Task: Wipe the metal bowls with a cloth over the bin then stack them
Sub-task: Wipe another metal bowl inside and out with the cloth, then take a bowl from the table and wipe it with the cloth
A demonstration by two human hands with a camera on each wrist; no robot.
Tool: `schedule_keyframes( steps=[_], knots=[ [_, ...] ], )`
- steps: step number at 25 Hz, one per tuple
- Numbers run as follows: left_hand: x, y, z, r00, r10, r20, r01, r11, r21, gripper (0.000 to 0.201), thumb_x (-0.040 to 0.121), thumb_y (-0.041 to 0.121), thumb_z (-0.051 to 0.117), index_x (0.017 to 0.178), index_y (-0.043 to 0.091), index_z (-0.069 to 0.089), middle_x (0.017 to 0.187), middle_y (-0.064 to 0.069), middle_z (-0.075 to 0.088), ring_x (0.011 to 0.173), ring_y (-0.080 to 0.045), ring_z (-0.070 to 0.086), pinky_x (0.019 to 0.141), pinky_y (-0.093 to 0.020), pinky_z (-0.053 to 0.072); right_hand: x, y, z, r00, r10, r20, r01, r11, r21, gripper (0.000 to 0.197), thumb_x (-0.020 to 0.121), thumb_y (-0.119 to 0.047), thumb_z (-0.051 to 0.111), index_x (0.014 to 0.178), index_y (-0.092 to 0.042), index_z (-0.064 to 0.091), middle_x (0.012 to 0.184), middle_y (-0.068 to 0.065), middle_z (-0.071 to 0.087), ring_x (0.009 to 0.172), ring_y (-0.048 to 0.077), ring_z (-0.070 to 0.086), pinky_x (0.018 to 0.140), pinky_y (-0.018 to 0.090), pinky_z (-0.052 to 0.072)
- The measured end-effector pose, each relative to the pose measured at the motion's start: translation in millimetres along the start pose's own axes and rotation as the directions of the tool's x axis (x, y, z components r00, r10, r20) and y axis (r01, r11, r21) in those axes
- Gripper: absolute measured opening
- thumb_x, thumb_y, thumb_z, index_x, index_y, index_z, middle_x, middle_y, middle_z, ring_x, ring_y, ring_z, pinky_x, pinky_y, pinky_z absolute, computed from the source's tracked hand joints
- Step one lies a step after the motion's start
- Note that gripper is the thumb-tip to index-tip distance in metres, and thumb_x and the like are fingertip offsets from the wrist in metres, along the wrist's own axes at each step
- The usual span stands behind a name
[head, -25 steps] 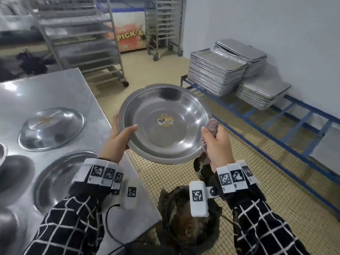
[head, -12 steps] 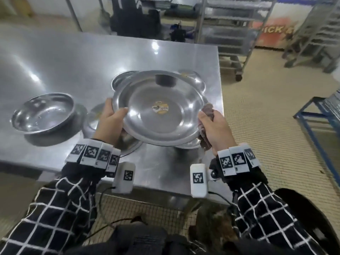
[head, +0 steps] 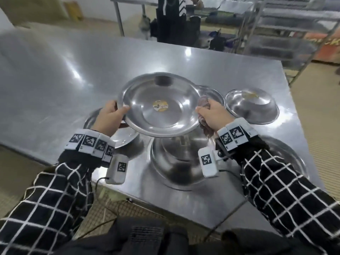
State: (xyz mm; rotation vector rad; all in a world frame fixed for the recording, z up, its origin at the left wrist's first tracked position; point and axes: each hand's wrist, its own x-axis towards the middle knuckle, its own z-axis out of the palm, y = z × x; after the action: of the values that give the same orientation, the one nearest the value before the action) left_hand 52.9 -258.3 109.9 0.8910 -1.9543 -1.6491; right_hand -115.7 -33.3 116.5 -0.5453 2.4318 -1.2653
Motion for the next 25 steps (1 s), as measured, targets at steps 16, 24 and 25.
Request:
schedule_keyframes(
  steps=[16, 24, 25],
  knots=[
    [180, -31, -53, 0.978, -0.14, 0.158, 0.043, 0.866, 0.499, 0.026, 0.085, 0.015, 0.069, 0.109, 0.01, 0.062, 0.098, -0.002, 0.067, 0.089, -0.017, 0.063, 0.076, -0.026, 0.05, 192, -62, 86, 0.993, 0.063, 0.097, -0.011, 0.884, -0.468, 0.033, 0.092, -0.024, 0.058, 0.122, -0.011, 0.052, 0.077, -0.001, 0.055, 0.083, 0.023, 0.056, 0.066, 0.032, 0.047],
    [215, -55, -29, 0.959, -0.199, 0.2, 0.029, 0.774, 0.632, 0.023, 0.083, 0.029, 0.072, 0.099, 0.014, 0.067, 0.087, -0.002, 0.068, 0.079, -0.015, 0.064, 0.061, -0.022, 0.044, 235, -47, 87, 0.962, 0.189, 0.197, -0.033, 0.799, -0.601, 0.051, 0.094, -0.023, 0.058, 0.141, -0.014, 0.041, 0.107, 0.009, 0.062, 0.086, 0.023, 0.058, 0.069, 0.026, 0.046],
    [216, -58, -28, 0.958, -0.21, 0.194, 0.041, 0.774, 0.632, 0.022, 0.083, 0.028, 0.072, 0.099, 0.014, 0.067, 0.086, 0.0, 0.068, 0.077, -0.013, 0.063, 0.062, -0.022, 0.044, 237, -44, 89, 0.96, 0.197, 0.198, -0.046, 0.811, -0.583, 0.05, 0.093, -0.022, 0.058, 0.14, -0.013, 0.043, 0.112, 0.012, 0.062, 0.093, 0.026, 0.059, 0.075, 0.03, 0.05]
  ],
)
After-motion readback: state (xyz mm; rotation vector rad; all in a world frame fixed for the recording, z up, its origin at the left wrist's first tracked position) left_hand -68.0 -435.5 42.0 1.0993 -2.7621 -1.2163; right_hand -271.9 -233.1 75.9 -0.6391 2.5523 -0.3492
